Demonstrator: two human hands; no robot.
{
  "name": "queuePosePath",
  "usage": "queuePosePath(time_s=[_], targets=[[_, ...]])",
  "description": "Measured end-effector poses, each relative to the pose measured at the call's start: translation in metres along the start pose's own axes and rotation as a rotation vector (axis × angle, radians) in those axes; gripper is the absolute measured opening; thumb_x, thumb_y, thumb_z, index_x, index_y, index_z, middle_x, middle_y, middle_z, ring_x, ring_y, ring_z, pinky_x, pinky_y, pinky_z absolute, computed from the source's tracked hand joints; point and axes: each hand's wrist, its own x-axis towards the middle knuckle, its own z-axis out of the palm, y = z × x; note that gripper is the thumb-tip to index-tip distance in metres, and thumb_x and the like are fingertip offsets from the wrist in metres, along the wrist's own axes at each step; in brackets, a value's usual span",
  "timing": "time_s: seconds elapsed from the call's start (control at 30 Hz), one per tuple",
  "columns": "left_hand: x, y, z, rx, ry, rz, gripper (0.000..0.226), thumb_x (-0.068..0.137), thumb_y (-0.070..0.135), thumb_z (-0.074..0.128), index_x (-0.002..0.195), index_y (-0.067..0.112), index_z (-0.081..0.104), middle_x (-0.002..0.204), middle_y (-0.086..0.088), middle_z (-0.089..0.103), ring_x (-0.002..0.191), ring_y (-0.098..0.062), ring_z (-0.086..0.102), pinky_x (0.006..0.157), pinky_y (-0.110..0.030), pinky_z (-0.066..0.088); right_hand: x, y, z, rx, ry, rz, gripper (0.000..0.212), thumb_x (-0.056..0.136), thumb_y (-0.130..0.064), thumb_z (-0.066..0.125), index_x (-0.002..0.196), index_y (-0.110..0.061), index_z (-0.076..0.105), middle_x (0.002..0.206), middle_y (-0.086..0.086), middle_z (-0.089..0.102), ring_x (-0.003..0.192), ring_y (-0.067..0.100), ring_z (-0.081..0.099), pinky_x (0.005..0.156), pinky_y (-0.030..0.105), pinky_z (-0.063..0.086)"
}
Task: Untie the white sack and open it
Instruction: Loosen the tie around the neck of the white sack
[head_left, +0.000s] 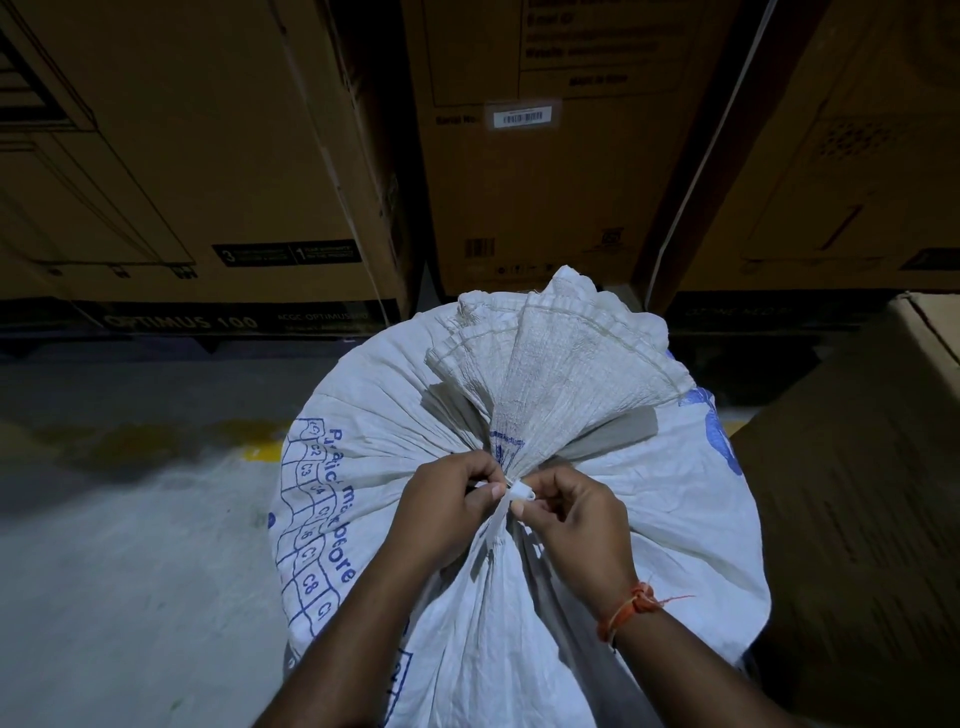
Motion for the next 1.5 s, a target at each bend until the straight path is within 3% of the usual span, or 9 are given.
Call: queuePosePath(time_s=[0.23,0.93,1.07,1.23,1.5], targets=[[0.003,-0.007,-0.009,-0.027,0.022,0.025,0.009,0.089,0.02,0.076,0.087,0.028,0.074,0.084,0.011,0.077,0.083,-0.004,0.071,0.08,-0.034,0.058,0.003,-0.001,-0.001,0.026,-0.007,0.005,0.016,0.077,-0.008,0.086,0.08,-0.021,0.076,0.075,-0.001,0.078,0.074,0.022,0.074,0.074,0.049,0.063],[0.006,-0.006,-0.004,0.031,0.068,0.015,0.008,0.087,0.023,0.075,0.083,0.029,0.073,0.081,0.013,0.077,0.082,-0.003,0.071,0.08,-0.04,0.06,0.009,0.002,-0.003,0.067,-0.025,0.023,0.014,0.076,-0.006,0.086,0.079,-0.017,0.076,0.075,0.008,0.078,0.074,0.029,0.075,0.074,0.046,0.064],[0.001,-0.005,-0.006,0.016,0.07,0.013,0.006,0.088,0.023,0.074,0.085,0.028,0.074,0.084,0.014,0.078,0.085,-0.003,0.073,0.083,-0.042,0.061,0.009,0.003,-0.002,0.072,-0.022,0.025,0.014,0.074,-0.006,0.086,0.079,-0.015,0.076,0.075,0.012,0.077,0.066,0.016,0.068,0.073,0.041,0.061],[-0.013,0.002,-0.01,-0.038,0.078,-0.006,0.012,0.082,0.032,0.067,0.087,0.026,0.075,0.087,0.008,0.079,0.086,-0.012,0.075,0.082,-0.047,0.062,0.007,0.003,0.001,0.085,-0.006,-0.013,0.014,0.074,-0.006,0.085,0.082,-0.014,0.076,0.075,0.006,0.074,0.069,0.014,0.067,0.075,0.041,0.06],[-0.019,0.002,-0.005,-0.031,0.114,0.007,0.008,0.09,0.017,0.073,0.086,0.023,0.074,0.084,0.005,0.078,0.085,-0.013,0.074,0.082,-0.043,0.062,0.004,0.003,0.0,0.078,-0.009,-0.03,0.016,0.075,-0.004,0.085,0.088,-0.006,0.076,0.084,0.019,0.076,0.07,0.013,0.066,0.07,0.031,0.059]])
